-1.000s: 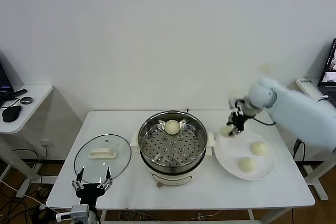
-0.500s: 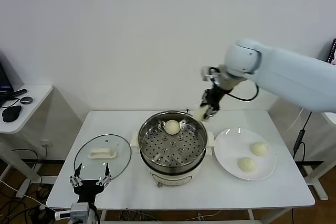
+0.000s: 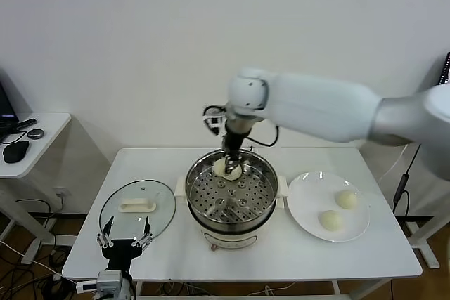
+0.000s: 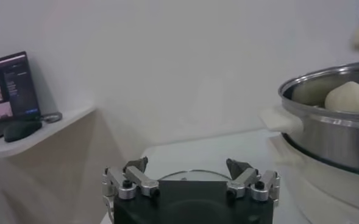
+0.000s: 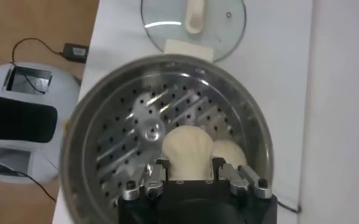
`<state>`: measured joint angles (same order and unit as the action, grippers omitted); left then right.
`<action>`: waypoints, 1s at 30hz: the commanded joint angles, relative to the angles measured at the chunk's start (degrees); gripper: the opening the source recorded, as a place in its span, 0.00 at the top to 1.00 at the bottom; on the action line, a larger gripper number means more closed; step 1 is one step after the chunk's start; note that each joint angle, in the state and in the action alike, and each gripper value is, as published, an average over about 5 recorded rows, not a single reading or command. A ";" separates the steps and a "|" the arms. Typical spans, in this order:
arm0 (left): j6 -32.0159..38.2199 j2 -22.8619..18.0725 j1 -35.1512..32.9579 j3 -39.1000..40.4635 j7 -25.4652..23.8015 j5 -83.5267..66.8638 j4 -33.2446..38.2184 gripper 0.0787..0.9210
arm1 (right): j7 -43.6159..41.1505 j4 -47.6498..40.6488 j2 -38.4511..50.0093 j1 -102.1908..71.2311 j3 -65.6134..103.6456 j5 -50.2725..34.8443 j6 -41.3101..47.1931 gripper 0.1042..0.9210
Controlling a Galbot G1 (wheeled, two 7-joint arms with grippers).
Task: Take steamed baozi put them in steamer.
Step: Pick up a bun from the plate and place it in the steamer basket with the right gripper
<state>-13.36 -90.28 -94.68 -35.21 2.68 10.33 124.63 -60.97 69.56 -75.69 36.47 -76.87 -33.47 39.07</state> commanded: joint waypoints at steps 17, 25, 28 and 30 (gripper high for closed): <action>-0.54 0.06 0.71 0.26 -0.22 -0.63 0.23 0.12 | 4.13 -9.66 -12.38 -9.77 -0.91 4.34 2.51 0.38; -0.60 -0.64 0.81 0.41 -0.35 -0.48 0.60 0.12 | 4.19 -2.60 -6.45 -5.32 0.58 4.01 2.53 0.14; -0.62 -1.04 0.70 0.64 -0.43 -0.39 0.73 0.12 | 3.43 3.09 -0.86 -2.00 1.41 4.03 2.46 0.12; -0.62 -1.17 0.58 0.61 -0.46 -0.48 0.80 0.12 | 2.24 7.83 4.26 1.09 1.63 4.36 2.01 0.12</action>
<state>-13.95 -91.07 -93.96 -34.68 2.29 9.92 125.27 -57.54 66.64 -81.77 31.35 -76.15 -29.65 41.31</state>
